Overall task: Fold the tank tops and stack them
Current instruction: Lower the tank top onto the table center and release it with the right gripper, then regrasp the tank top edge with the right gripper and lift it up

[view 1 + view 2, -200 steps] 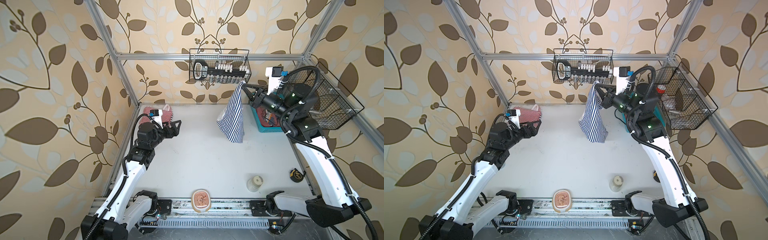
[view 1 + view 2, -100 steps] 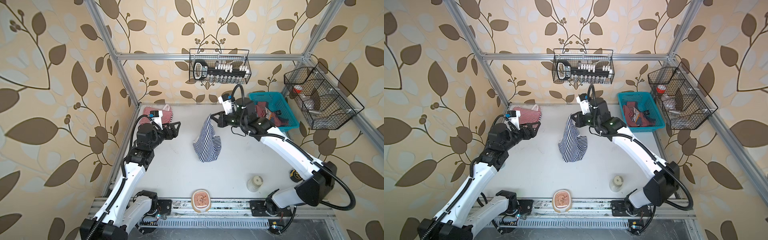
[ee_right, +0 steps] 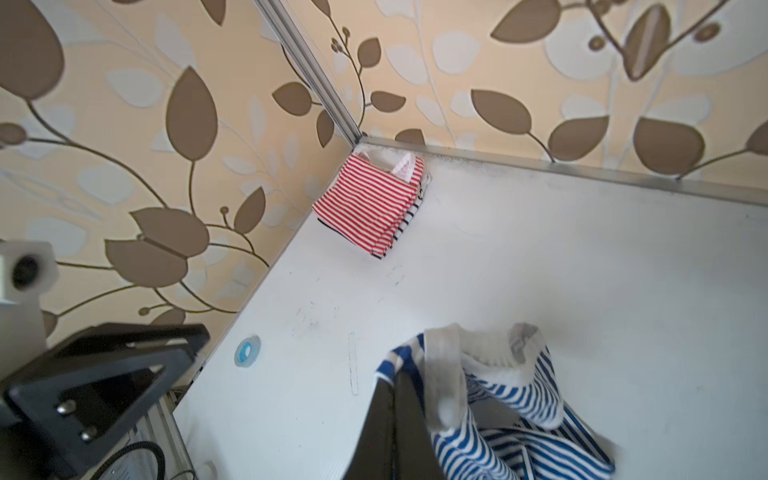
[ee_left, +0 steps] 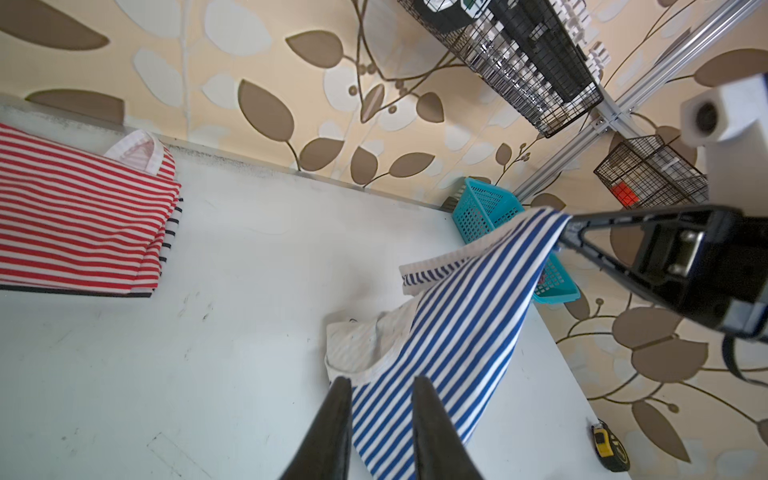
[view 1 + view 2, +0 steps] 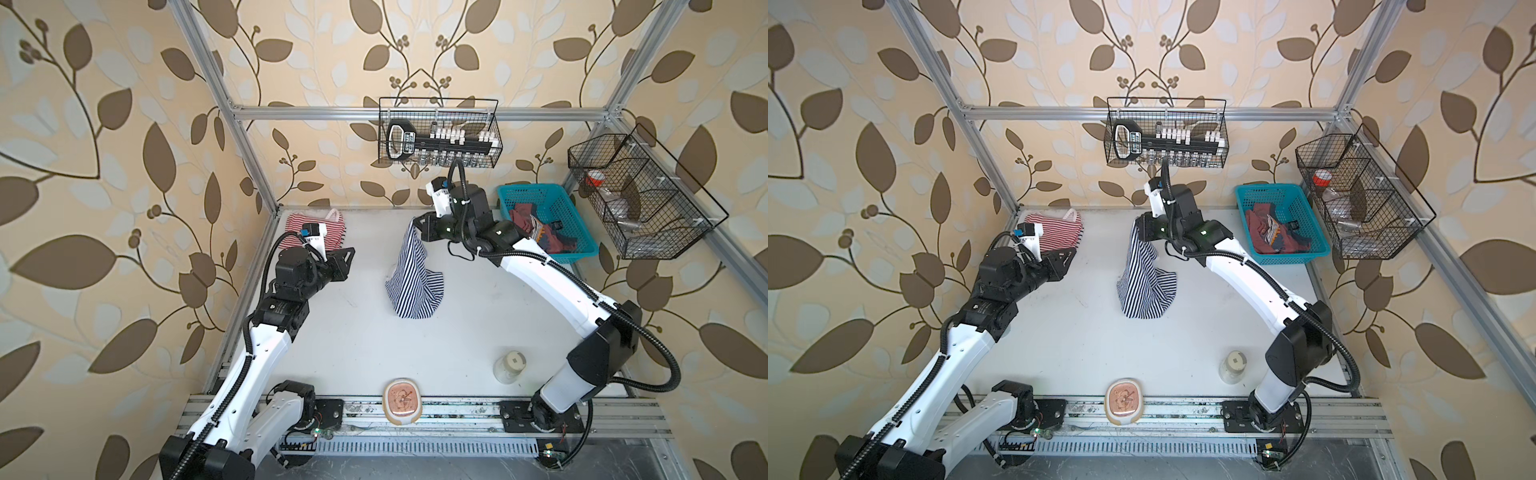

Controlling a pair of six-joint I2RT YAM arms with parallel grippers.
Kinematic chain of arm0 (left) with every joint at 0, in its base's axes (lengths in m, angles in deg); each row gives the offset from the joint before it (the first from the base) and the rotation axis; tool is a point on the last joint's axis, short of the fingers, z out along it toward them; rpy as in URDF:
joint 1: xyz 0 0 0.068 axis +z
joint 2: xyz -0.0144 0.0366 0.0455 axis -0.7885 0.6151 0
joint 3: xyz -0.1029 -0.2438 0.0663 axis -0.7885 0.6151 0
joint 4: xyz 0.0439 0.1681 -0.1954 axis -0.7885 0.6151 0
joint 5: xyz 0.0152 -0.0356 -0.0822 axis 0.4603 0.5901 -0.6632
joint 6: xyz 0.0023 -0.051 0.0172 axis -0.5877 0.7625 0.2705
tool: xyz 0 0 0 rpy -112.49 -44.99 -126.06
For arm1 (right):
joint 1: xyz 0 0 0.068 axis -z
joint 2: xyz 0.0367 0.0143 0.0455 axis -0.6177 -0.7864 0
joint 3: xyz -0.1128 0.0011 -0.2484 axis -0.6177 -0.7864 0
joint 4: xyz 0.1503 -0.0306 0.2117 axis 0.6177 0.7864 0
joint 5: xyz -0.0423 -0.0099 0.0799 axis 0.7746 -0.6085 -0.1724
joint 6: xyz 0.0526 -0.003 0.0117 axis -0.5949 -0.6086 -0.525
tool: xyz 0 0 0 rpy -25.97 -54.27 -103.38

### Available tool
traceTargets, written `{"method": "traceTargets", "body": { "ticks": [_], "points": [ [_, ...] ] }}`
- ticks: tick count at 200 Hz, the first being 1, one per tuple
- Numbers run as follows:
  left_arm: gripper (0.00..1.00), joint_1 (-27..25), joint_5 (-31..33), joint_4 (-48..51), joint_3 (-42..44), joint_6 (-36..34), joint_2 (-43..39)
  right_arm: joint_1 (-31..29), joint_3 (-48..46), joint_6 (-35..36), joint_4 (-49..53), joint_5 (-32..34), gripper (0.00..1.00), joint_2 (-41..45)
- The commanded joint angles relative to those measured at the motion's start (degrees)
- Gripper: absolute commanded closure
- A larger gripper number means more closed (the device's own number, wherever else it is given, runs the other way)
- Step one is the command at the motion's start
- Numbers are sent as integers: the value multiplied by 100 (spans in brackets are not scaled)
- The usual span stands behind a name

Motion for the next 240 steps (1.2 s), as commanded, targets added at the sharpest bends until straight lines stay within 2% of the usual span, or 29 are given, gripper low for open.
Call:
{"method": "traceTargets", "body": {
  "ticks": [1, 13, 27, 37, 51, 70, 106, 138, 173, 240],
  "points": [
    [74, -72, -77, 7, -199, 55, -21, 28, 629, 125, 268, -253, 100, -953],
    [75, -86, -51, 34, -211, 41, -64, 19, 1000, 126, 379, -578, 90, -1420],
    [74, -80, -16, 46, -208, 25, -94, -3, 1330, 125, 467, -928, 72, -1893],
    [74, -84, -7, 53, -199, 21, -98, -6, 1404, 150, 504, -1057, 65, -2035],
    [75, -90, -16, 87, -199, 10, -80, 10, 1169, 229, 502, -960, 56, -1899],
    [75, -92, -25, 98, -190, -15, -29, 122, 289, 257, 122, -766, 47, -1251],
    [75, -98, -42, 98, -221, -60, 94, 579, -1632, 347, 7, -253, 48, 9],
    [75, -98, -92, 46, -234, -47, 195, 846, -2485, 595, 287, 122, 49, 178],
    [75, -124, -148, 110, -278, -24, 199, 1078, -2522, 720, 212, -250, 48, -500],
    [75, -133, 28, 414, -313, -197, -76, 1194, -1991, 951, 193, -280, 45, -1536]
  ]
}}
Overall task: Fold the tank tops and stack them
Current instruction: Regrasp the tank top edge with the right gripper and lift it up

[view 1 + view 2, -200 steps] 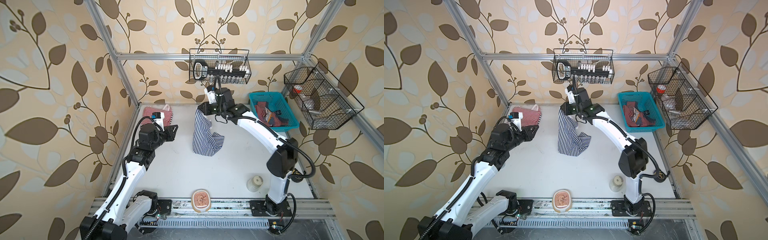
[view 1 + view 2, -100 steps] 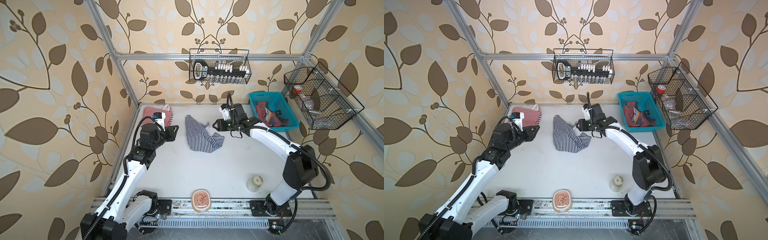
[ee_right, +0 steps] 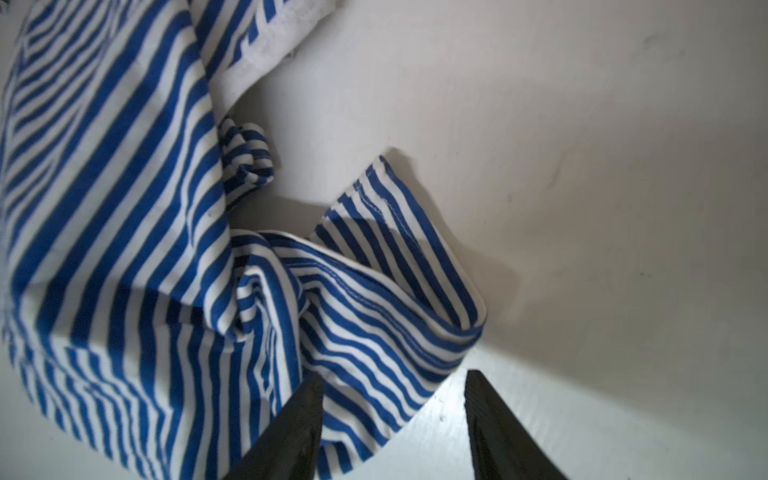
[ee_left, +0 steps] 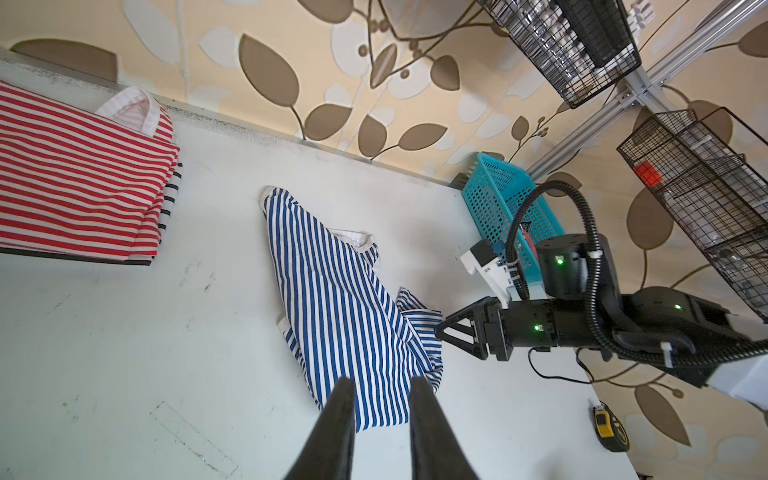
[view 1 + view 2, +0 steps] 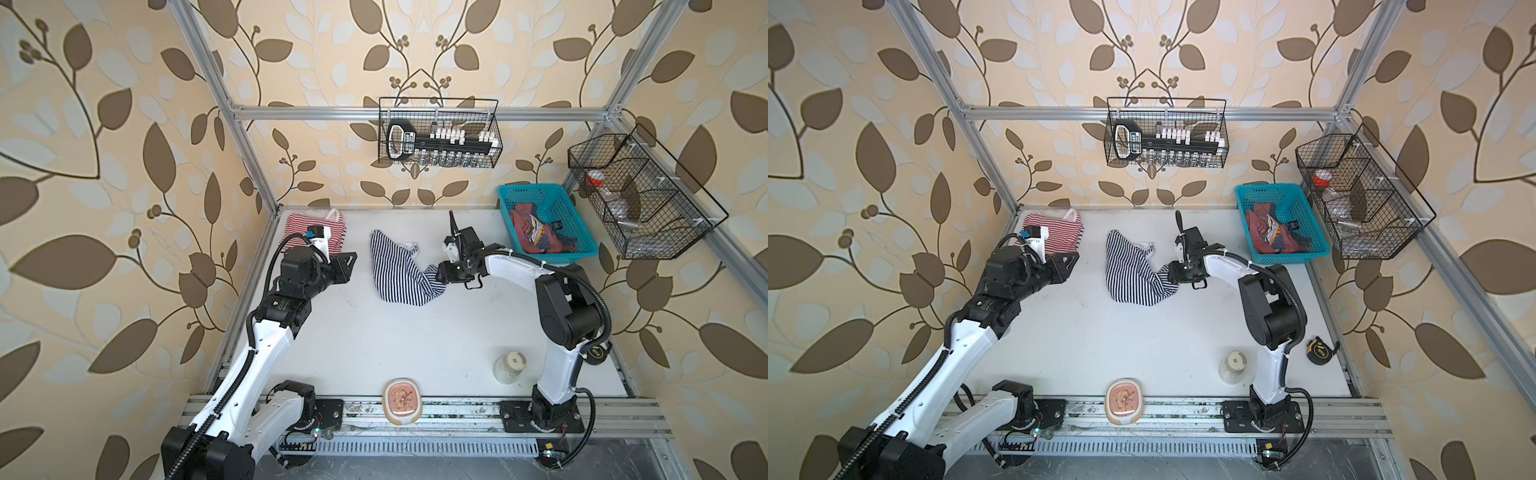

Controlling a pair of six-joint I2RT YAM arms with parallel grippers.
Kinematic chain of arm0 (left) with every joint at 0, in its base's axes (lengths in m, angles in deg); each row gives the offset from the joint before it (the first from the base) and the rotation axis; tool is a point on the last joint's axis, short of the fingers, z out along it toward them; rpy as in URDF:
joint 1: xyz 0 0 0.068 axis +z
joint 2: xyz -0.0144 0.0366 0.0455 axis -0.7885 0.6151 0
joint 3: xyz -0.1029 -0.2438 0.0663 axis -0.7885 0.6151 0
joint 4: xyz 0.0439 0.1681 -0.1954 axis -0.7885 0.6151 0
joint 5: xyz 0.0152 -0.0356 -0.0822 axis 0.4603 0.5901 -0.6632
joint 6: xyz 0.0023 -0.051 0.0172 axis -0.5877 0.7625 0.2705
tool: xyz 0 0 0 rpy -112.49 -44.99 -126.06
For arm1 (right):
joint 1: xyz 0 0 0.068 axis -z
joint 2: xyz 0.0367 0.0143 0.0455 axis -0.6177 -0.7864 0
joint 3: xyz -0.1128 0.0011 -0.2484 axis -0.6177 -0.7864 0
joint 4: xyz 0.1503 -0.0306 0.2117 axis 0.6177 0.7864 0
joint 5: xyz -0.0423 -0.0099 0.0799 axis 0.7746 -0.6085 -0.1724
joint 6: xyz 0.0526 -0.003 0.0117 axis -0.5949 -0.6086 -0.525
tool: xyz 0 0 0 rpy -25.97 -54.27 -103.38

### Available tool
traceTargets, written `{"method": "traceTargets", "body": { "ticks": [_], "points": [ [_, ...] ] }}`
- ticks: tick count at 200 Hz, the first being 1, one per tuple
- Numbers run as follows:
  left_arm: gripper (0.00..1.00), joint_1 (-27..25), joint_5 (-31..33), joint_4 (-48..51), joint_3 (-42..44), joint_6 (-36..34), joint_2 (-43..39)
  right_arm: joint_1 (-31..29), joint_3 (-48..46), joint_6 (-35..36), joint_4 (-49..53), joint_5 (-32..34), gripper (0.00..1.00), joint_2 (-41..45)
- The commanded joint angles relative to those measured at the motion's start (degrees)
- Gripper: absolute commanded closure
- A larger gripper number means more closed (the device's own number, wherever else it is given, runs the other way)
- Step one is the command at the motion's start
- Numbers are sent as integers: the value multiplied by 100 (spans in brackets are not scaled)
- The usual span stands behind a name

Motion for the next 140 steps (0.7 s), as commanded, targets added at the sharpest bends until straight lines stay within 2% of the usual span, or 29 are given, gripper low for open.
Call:
{"method": "traceTargets", "body": {
  "ticks": [1, 19, 39, 49, 67, 91, 140],
  "points": [
    [75, -63, 28, 60, -274, -163, -186, 28, 316, 204, 25, -96, 45, -227],
    [75, -63, 22, 75, -290, -168, -175, 26, 335, 219, -26, -178, 48, -391],
    [74, -63, 20, 83, -296, -161, -160, 34, 355, 228, -45, -199, 60, -540],
    [75, -68, 19, 83, -300, -156, -142, 46, 364, 223, -50, -205, 72, -594],
    [75, -63, 11, 100, -323, -164, -140, 64, 409, 230, 26, -271, 100, -633],
    [75, -63, 2, 109, -331, -173, -171, 69, 385, 261, 151, -267, 100, -344],
    [77, -72, -66, 18, -298, -93, -221, -157, 331, 50, 67, -391, 100, 1702]
  ]
}}
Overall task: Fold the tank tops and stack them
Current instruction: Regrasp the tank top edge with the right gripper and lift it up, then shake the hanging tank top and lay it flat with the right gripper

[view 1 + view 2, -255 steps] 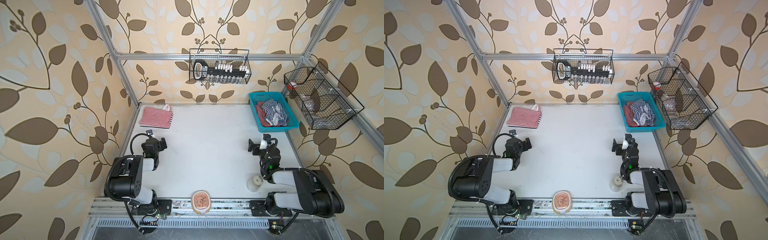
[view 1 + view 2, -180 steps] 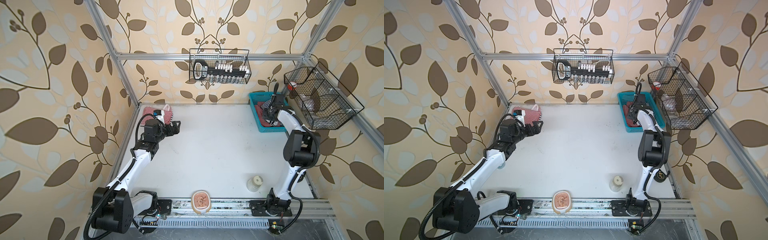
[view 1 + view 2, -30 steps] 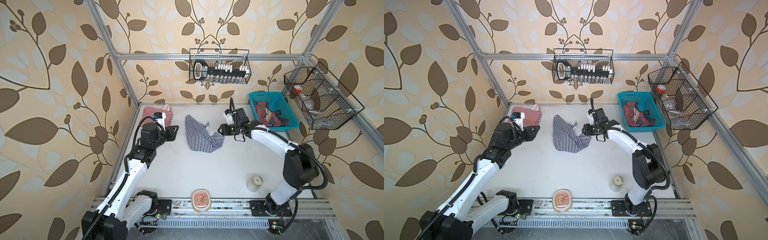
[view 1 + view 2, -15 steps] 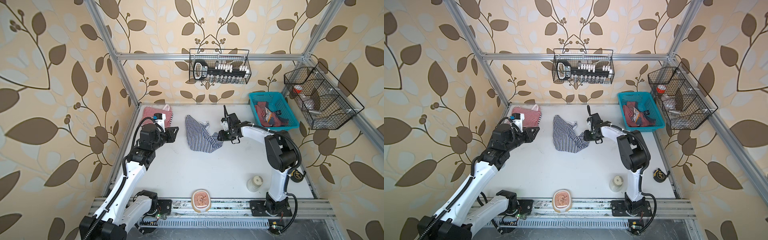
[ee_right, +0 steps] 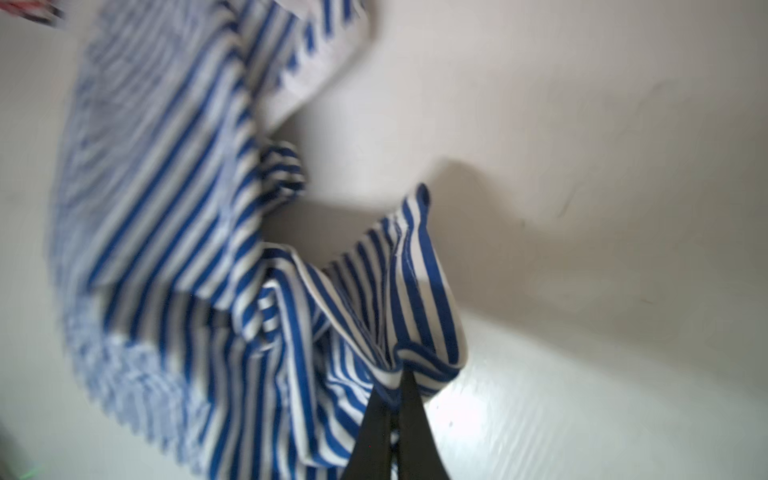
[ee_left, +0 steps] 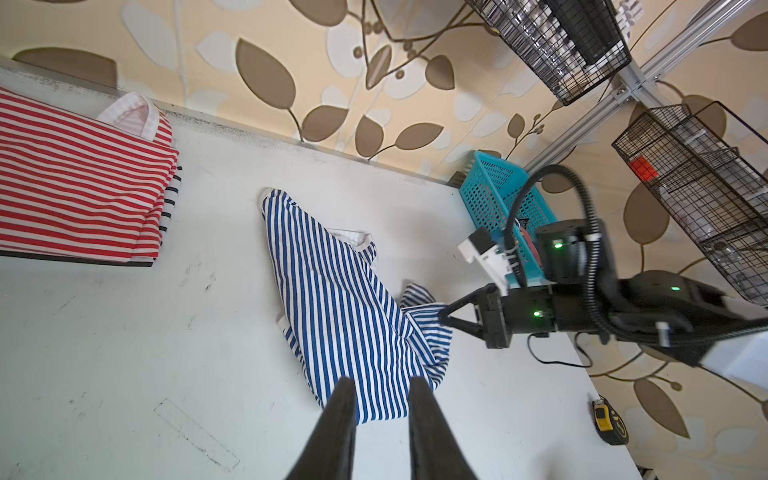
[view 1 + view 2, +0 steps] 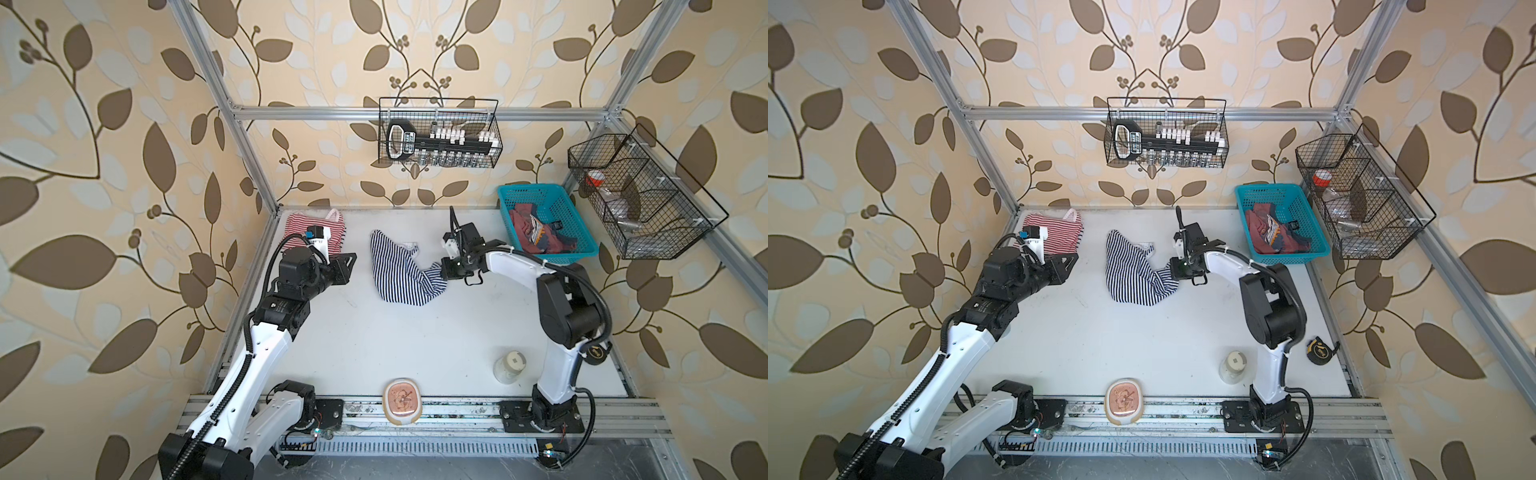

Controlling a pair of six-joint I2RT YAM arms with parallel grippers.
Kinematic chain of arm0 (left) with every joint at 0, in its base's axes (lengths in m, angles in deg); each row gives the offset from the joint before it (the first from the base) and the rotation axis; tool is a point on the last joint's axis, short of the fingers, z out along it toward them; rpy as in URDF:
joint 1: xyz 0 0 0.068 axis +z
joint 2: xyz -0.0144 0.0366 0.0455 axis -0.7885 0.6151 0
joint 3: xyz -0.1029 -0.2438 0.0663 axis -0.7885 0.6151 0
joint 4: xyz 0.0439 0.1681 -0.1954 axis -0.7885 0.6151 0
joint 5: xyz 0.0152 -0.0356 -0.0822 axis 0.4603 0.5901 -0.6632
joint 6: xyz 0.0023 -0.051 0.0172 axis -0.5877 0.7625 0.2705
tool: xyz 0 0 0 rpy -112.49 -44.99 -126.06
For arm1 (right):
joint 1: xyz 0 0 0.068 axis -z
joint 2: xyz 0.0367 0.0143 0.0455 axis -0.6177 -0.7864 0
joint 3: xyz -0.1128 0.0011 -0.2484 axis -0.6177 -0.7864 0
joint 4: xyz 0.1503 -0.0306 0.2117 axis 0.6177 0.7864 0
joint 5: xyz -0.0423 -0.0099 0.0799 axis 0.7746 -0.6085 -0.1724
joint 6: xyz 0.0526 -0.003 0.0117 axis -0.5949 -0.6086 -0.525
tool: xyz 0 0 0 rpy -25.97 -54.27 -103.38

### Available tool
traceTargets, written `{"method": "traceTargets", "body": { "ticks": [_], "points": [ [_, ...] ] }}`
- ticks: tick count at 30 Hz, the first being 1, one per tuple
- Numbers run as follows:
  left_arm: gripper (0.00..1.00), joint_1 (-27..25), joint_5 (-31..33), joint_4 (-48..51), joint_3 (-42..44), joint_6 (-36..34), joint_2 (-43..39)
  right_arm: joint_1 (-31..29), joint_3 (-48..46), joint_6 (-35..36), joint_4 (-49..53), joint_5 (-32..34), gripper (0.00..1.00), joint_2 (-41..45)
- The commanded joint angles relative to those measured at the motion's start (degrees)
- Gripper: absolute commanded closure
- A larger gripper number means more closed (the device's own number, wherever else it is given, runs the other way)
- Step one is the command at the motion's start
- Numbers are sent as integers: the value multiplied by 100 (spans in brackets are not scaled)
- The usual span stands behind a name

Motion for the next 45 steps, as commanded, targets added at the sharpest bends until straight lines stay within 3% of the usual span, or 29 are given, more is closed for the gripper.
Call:
{"method": "traceTargets", "body": {
  "ticks": [1, 6, 12, 23, 28, 41, 45],
  "points": [
    [77, -46, -69, -112, -236, -22, -125, -180, 139, -85, -118, -149, 100, 1330],
    [80, -59, -171, -237, -191, 103, -100, -411, 748, -348, -62, -217, 100, 2043],
    [81, -82, -202, -185, -182, 118, -225, -660, 1422, -367, 238, 29, 100, 2213],
    [83, -90, -185, -183, -192, 154, -355, -837, 2171, -270, -72, 42, 100, 2755],
    [84, -99, -185, -236, -173, 192, -359, -838, 2409, -142, -360, 389, 100, 3019],
    [84, -108, -178, -246, -217, 175, -344, -838, 3235, 116, -592, 416, 100, 2858],
    [84, -107, -167, -294, -213, 169, -291, -806, 3443, 267, -601, 333, 100, 2440]
  ]
}}
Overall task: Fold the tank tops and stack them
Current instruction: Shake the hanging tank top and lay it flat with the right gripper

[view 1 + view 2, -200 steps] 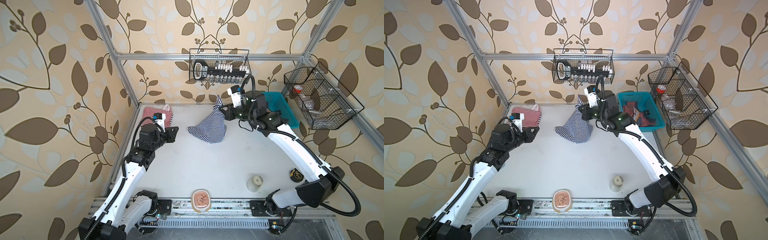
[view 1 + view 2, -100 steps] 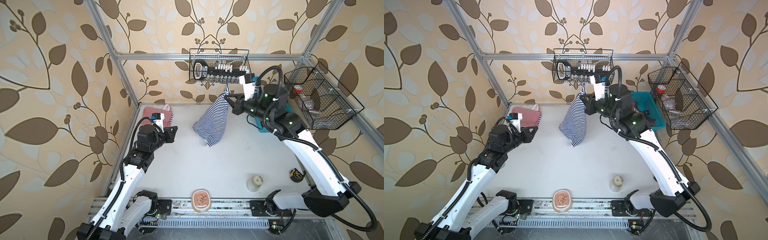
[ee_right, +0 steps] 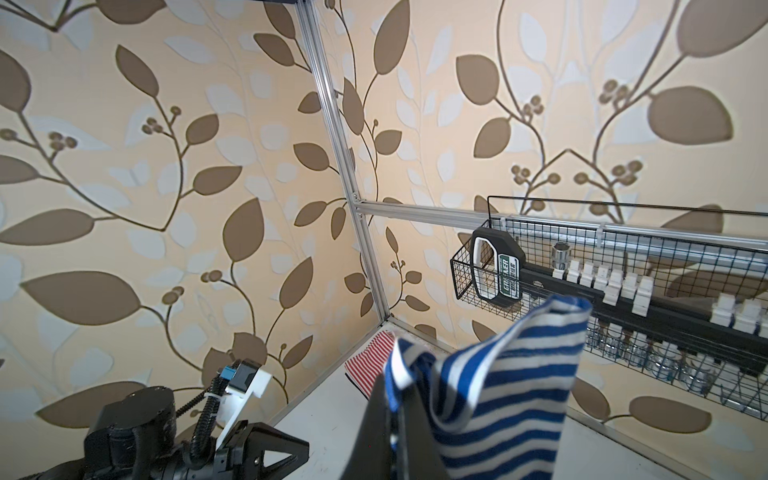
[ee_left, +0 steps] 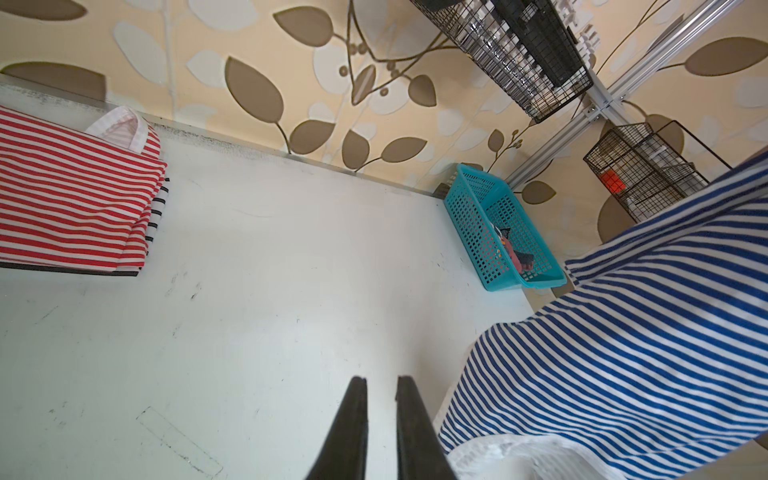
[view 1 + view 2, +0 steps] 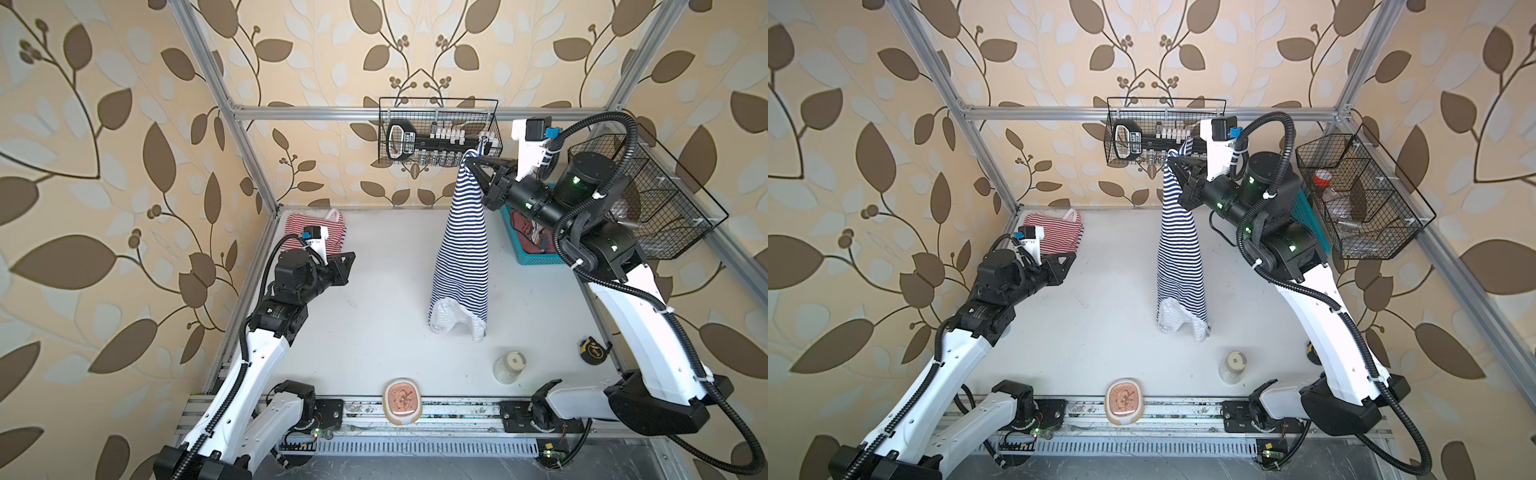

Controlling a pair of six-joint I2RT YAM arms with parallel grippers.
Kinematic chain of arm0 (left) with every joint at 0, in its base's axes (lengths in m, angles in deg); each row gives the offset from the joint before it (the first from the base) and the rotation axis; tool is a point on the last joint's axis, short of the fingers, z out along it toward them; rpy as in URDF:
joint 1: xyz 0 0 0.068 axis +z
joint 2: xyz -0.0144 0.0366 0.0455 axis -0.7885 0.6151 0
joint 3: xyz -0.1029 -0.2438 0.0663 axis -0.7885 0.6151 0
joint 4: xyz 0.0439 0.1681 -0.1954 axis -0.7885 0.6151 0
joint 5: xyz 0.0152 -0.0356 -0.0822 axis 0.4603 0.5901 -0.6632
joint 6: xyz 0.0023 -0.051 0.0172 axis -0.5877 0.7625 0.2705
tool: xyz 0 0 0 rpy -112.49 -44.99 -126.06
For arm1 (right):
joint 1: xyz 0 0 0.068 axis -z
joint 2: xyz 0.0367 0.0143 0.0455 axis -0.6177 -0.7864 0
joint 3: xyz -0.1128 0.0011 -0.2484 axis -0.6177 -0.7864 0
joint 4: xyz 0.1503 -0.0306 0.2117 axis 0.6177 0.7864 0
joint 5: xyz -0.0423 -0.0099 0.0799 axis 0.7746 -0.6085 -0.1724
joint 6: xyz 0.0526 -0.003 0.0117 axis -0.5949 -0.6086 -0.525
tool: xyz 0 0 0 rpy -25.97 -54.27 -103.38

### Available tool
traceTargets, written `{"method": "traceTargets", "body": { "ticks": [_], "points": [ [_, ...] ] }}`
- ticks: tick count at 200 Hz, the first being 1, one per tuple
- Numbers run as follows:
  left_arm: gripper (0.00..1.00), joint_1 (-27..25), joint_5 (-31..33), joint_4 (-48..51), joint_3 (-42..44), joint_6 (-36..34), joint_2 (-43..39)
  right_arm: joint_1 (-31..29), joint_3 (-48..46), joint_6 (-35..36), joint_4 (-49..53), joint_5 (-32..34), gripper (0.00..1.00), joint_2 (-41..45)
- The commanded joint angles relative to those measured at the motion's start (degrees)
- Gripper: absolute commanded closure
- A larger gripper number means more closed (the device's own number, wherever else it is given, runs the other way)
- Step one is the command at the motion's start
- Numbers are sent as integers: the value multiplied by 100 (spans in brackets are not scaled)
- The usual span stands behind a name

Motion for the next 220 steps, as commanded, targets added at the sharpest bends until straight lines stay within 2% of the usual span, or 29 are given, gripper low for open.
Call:
{"method": "traceTargets", "body": {
  "ticks": [1, 54, 73, 92, 121, 142, 200, 211, 220],
  "points": [
    [84, -73, -115, -258, -217, -5, -26, 20, 317, 294, -143, -26, 100, -409],
    [84, -77, -19, -258, -261, -4, -105, 443, 1942, 463, -42, -650, 100, -1809],
    [84, -77, 23, -199, -279, -32, -158, 449, 2071, 594, -172, -763, 100, -1961],
    [84, -77, 69, -163, -279, -52, -209, 411, 1793, 688, -354, -976, 100, -1866],
    [84, -77, 96, -161, -261, -51, -196, 77, 486, 1214, -775, -723, 100, -1287],
    [85, -77, 79, -127, -270, -26, -185, -159, -690, 1303, -949, -687, 100, -821],
    [85, -81, 150, 249, -255, -20, -214, -1244, -4537, 760, -1234, -82, 100, 398],
    [85, -77, 132, 336, -231, 9, -206, -1509, -4983, 578, -1154, -156, 92, 450],
    [85, -86, 131, 424, -202, 33, -216, -1684, -5279, 395, -1073, -280, 79, 468]
  ]
}}
